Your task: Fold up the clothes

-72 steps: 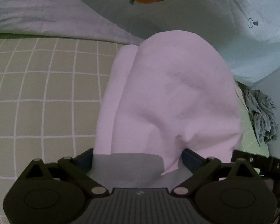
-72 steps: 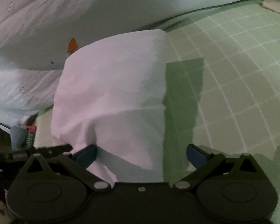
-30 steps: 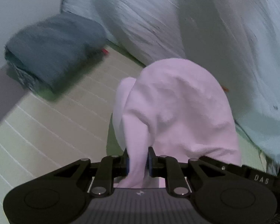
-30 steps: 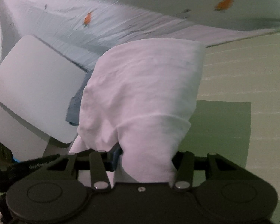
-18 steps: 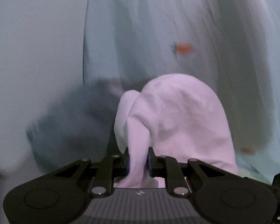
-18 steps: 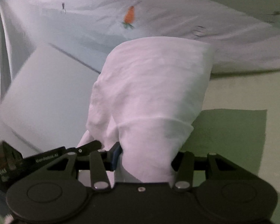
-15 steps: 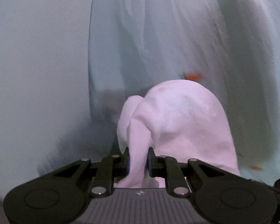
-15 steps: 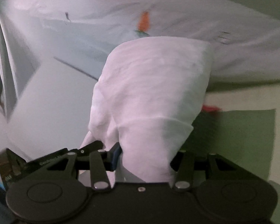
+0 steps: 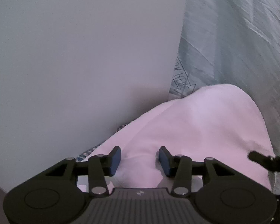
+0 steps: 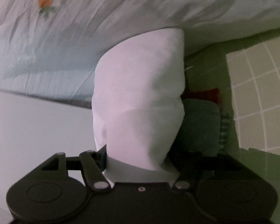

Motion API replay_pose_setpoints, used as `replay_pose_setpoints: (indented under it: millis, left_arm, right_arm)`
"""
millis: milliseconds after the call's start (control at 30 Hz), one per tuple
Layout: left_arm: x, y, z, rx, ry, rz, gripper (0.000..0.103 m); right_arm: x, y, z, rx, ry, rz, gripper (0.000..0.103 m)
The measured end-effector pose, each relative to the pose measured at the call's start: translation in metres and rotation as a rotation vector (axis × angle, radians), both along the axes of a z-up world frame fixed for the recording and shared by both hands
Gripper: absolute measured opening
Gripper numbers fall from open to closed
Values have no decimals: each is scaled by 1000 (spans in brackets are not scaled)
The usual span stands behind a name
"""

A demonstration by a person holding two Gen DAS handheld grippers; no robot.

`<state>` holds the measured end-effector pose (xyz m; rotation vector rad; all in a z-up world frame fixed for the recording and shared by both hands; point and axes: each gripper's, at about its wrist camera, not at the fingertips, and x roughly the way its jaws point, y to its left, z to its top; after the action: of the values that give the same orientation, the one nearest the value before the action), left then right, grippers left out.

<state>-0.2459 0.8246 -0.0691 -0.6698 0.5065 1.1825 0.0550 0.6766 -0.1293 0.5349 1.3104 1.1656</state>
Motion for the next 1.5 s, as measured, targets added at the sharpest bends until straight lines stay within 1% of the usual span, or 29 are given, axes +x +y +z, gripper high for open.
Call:
replay_pose_setpoints:
  millis: [33, 67, 100, 133, 167, 233, 300, 367, 400, 533, 700, 800, 933, 1000, 1100, 1200, 1267, 1400, 1500]
  left_arm:
    - [-3, 1, 1, -5, -6, 12, 49]
    - [-2, 1, 3, -4, -1, 22, 53]
    - [0, -3, 5, 5, 26, 37, 57]
    - [3, -10, 7, 15, 53, 47, 66]
    - [6, -16, 11, 27, 89, 60, 74]
    - [5, -28, 23, 62, 126, 65, 75]
    - [2, -48, 36, 105, 137, 49, 80]
    - [-2, -75, 50, 132, 132, 42, 98]
    - [-6, -90, 56, 143, 122, 40, 100]
    - [-23, -157, 79, 173, 68, 32, 102]
    - [-35, -245, 101, 201, 54, 12, 103]
    - [-43, -295, 112, 214, 34, 1, 103]
    - [-54, -358, 117, 229, -2, 30, 103]
    - [-55, -384, 115, 230, -1, 40, 103]
    - [-60, -420, 110, 225, 9, 57, 103]
    - [-66, -445, 101, 192, 9, 24, 103]
    - [-69, -458, 97, 169, 19, 10, 103]
    - [-70, -476, 95, 181, 44, -22, 103]
    - [-73, -483, 95, 178, 42, -36, 103]
  right_arm:
    - [-1, 0, 4, -11, -21, 17, 70]
    - [-2, -1, 10, -30, -46, 31, 73]
    - [-3, -2, 16, -52, -73, 44, 81]
    - [-3, -4, 21, -71, -101, 48, 88]
    - [-4, -9, 26, -88, -135, 47, 91]
    - [-7, -20, 34, -114, -204, 55, 101]
    - [-12, -31, 43, -143, -262, 72, 102]
    - [-18, -44, 52, -166, -328, 95, 102]
    - [-23, -54, 57, -169, -369, 111, 102]
    - [-52, -110, 93, -132, -553, 152, 103]
    - [-90, -183, 140, -77, -783, 200, 103]
    - [-107, -229, 157, -61, -867, 209, 103]
    - [-131, -290, 169, -70, -1017, 208, 103]
    - [-133, -304, 166, -80, -1050, 200, 103]
    - [-142, -343, 162, -92, -1051, 196, 103]
    - [-155, -379, 155, -106, -1056, 195, 103]
    - [-161, -396, 150, -125, -1054, 197, 103]
    - [-169, -425, 141, -149, -1020, 188, 103]
    - [-172, -437, 138, -162, -1013, 177, 103]
